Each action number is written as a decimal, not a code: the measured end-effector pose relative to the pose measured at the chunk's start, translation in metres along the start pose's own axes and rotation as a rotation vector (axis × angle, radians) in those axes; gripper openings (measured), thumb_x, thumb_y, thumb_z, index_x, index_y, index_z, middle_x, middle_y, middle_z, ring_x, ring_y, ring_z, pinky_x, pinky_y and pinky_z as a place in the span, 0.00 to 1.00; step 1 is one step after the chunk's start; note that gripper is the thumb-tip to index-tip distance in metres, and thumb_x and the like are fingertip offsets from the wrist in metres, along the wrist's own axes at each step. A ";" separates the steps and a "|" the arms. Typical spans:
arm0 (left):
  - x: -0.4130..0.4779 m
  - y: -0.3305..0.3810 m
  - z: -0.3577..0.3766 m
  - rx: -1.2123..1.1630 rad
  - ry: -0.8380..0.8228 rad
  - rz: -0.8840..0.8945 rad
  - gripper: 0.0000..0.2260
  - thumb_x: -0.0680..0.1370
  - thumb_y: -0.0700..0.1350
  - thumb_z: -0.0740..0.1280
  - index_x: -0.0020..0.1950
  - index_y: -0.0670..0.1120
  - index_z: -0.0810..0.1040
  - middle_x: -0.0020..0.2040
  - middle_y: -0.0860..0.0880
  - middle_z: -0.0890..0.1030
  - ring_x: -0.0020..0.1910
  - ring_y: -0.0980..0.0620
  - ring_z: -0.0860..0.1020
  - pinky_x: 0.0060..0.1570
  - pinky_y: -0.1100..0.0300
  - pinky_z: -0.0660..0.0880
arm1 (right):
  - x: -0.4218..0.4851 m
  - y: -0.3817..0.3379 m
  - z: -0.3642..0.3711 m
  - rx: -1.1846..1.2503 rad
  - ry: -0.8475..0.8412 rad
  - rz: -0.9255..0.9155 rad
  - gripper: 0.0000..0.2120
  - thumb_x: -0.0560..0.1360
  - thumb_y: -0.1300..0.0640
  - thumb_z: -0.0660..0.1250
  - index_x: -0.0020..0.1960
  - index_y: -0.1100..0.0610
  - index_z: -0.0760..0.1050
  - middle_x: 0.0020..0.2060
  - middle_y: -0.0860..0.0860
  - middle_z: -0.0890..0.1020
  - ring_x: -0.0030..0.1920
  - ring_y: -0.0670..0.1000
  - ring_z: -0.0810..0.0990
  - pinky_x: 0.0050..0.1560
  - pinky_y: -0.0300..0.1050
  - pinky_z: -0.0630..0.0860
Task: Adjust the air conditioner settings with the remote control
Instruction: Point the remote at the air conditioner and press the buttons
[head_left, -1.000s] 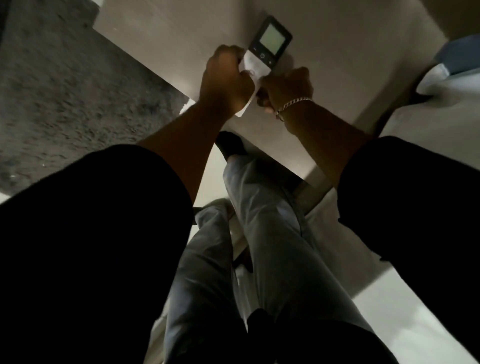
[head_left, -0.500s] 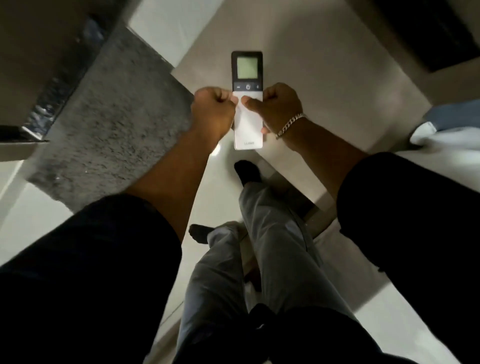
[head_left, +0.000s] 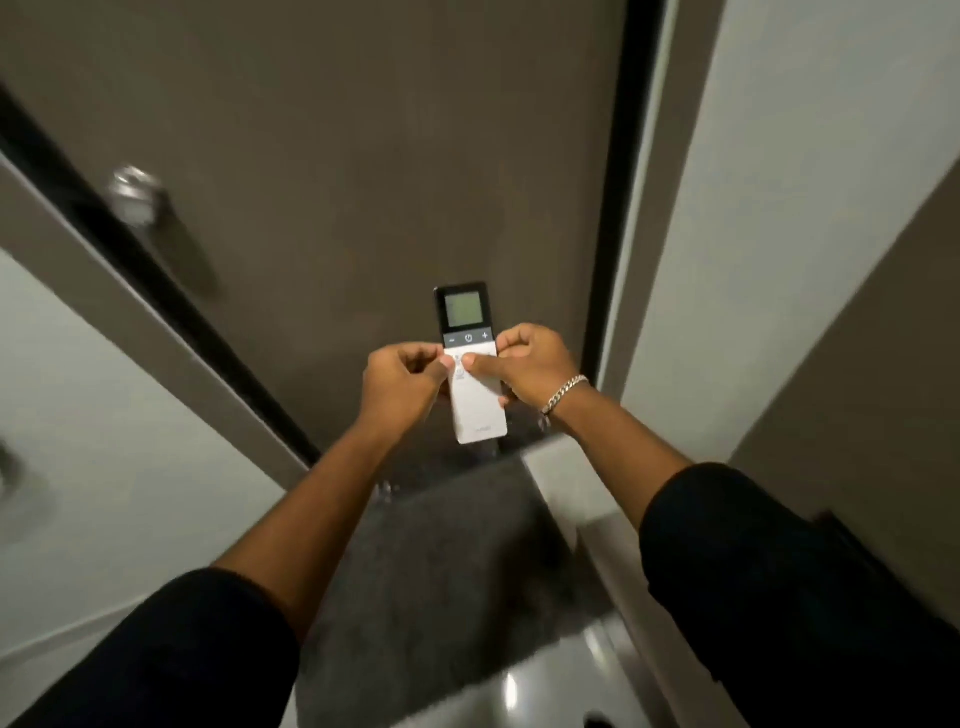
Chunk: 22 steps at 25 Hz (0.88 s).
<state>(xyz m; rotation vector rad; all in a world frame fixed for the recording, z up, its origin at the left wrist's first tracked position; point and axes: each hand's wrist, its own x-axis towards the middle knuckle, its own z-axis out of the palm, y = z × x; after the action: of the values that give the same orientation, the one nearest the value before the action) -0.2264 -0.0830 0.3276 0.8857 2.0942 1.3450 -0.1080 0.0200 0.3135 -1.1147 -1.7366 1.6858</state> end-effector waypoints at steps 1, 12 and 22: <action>0.003 0.024 -0.025 -0.001 0.046 0.045 0.08 0.77 0.40 0.67 0.54 0.39 0.82 0.49 0.44 0.85 0.37 0.56 0.81 0.33 0.68 0.78 | 0.001 -0.036 0.011 -0.007 -0.023 -0.067 0.15 0.65 0.56 0.79 0.44 0.55 0.75 0.43 0.55 0.84 0.37 0.51 0.83 0.24 0.41 0.78; -0.015 0.247 -0.228 -0.030 0.318 0.482 0.10 0.77 0.39 0.67 0.57 0.36 0.79 0.49 0.40 0.83 0.42 0.47 0.84 0.37 0.59 0.83 | -0.042 -0.336 0.067 -0.008 -0.122 -0.731 0.13 0.65 0.59 0.79 0.44 0.53 0.76 0.40 0.50 0.85 0.43 0.52 0.85 0.29 0.42 0.81; -0.048 0.303 -0.257 0.013 0.369 0.659 0.11 0.76 0.41 0.69 0.56 0.36 0.79 0.49 0.40 0.84 0.43 0.49 0.85 0.34 0.63 0.81 | -0.081 -0.398 0.055 0.032 -0.135 -0.888 0.12 0.66 0.58 0.79 0.44 0.52 0.77 0.44 0.53 0.86 0.45 0.53 0.87 0.31 0.42 0.81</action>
<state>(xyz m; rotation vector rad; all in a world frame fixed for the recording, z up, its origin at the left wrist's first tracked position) -0.2971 -0.1803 0.7093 1.5185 2.1608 1.9461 -0.1966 -0.0430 0.7091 -0.1257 -1.8631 1.2132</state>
